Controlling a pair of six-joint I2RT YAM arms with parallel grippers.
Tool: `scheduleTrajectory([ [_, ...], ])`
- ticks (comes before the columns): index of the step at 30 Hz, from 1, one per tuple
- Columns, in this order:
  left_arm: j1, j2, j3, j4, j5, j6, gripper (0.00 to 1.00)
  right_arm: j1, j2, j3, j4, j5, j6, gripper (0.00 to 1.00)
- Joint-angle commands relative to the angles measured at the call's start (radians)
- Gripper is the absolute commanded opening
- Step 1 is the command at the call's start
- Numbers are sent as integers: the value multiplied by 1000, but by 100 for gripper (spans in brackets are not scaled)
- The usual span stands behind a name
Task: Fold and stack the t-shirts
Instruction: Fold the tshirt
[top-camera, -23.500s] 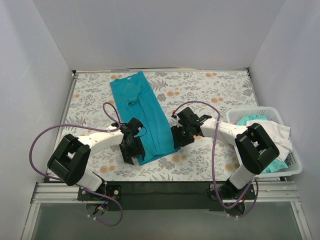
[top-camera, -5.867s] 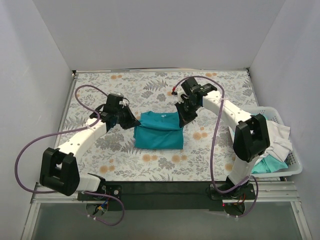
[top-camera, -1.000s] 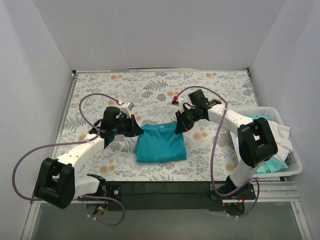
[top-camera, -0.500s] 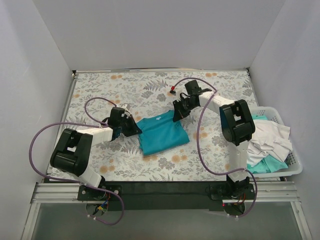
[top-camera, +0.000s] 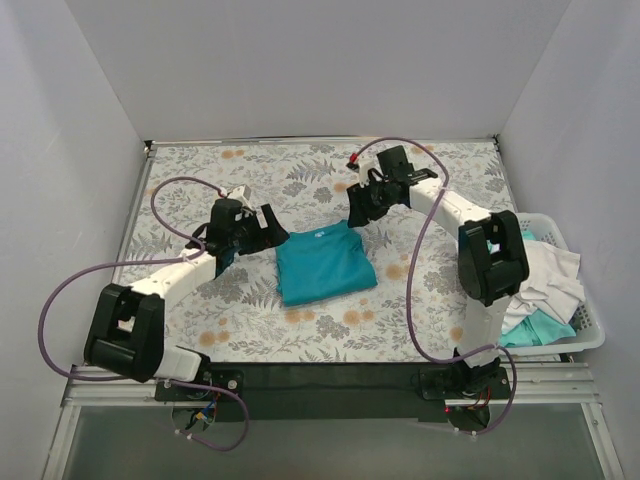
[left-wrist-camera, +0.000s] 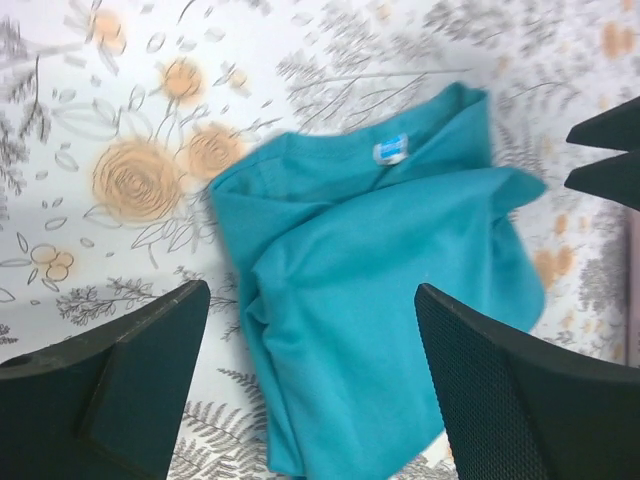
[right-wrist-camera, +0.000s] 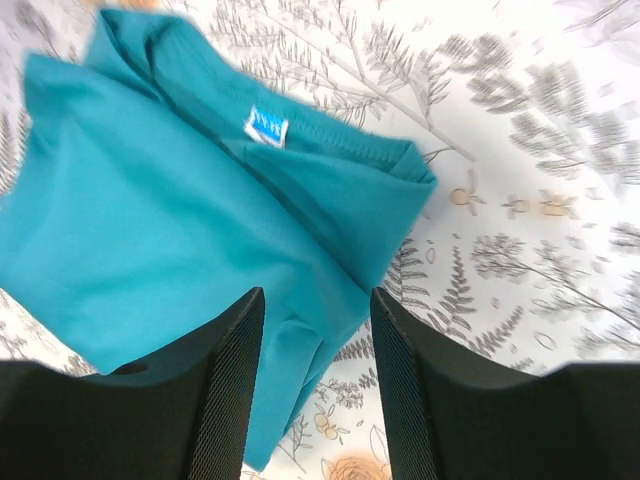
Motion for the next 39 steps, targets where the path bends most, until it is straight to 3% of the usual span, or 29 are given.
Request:
scheduleTrajectory([
  [1, -18, -98, 55, -59, -38, 42, 78, 0, -142, -18, 60, 83, 68, 46],
  [4, -46, -132, 53, -76, -23, 36, 76, 0, -188, -87, 100, 10, 95, 46],
  [6, -61, -123, 41, -79, -3, 29, 63, 1, -193, -106, 111, -67, 106, 45],
  [13, -71, 23, 44, -9, 21, -13, 38, 12, -80, -127, 114, -280, 88, 35],
  [16, -61, 104, 81, 2, -32, -20, 27, 7, -12, -97, 114, -276, 59, 33],
  [24, 8, 252, 95, 40, -18, -57, 12, -69, 149, 41, 116, -267, 57, 31],
  [29, 14, 285, 87, 28, -30, -53, 11, -105, 221, 122, 127, -240, 104, 33],
  [32, 14, 285, 111, 13, -38, -34, 15, -103, 220, 141, 127, -263, 132, 33],
  [39, 9, 154, 168, -55, -47, -36, 44, -57, 40, 25, 171, -251, 221, 33],
])
